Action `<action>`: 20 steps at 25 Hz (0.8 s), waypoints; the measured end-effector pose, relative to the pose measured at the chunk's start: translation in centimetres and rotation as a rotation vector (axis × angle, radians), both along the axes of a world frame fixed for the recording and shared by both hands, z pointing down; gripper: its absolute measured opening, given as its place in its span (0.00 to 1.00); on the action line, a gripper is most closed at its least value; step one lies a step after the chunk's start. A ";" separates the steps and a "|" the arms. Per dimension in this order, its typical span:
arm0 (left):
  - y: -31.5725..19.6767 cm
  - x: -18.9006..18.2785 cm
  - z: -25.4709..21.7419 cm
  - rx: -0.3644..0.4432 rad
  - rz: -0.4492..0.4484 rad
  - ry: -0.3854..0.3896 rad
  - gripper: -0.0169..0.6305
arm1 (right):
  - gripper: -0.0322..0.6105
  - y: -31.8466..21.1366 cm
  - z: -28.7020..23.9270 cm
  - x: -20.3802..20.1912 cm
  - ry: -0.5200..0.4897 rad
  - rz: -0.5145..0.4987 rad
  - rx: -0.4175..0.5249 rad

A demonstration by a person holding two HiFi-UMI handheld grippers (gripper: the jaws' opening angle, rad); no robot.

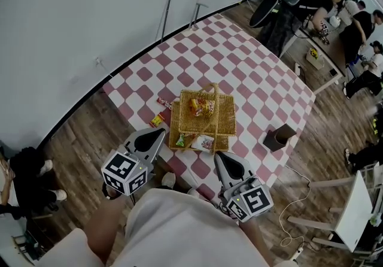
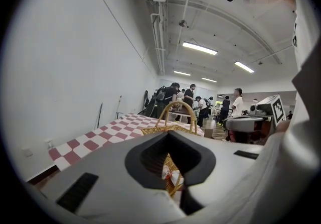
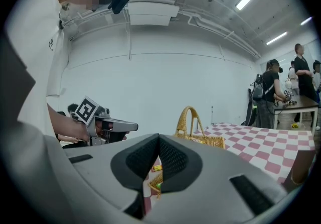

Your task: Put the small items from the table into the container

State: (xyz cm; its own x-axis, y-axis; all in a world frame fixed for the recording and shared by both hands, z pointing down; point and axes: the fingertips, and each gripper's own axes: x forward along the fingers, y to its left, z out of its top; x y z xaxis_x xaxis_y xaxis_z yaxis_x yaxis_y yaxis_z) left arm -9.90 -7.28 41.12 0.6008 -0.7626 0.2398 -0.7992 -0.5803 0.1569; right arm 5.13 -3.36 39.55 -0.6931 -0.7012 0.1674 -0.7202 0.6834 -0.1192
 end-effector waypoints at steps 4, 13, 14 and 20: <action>-0.4 -0.9 1.7 -0.030 -0.020 -0.031 0.01 | 0.07 -0.5 0.4 -0.8 -0.002 -0.011 -0.009; -1.5 -4.5 7.2 -0.111 -0.089 -0.088 0.04 | 0.07 -1.0 2.0 -4.2 0.036 -0.080 -0.034; -1.7 -4.8 7.8 -0.117 -0.097 -0.099 0.04 | 0.07 -1.1 2.1 -4.7 0.038 -0.088 -0.036; -2.6 -6.4 11.6 -0.156 -0.124 -0.190 0.06 | 0.07 -1.6 3.0 -6.8 0.053 -0.118 -0.049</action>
State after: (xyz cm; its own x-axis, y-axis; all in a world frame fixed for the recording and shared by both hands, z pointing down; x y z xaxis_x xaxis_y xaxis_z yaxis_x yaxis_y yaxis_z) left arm -16.31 -9.86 52.77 0.4383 -0.7723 0.4598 -0.8863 -0.4566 0.0778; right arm -1.63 -4.94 42.54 -0.7592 -0.6056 0.2386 -0.6417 0.7578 -0.1184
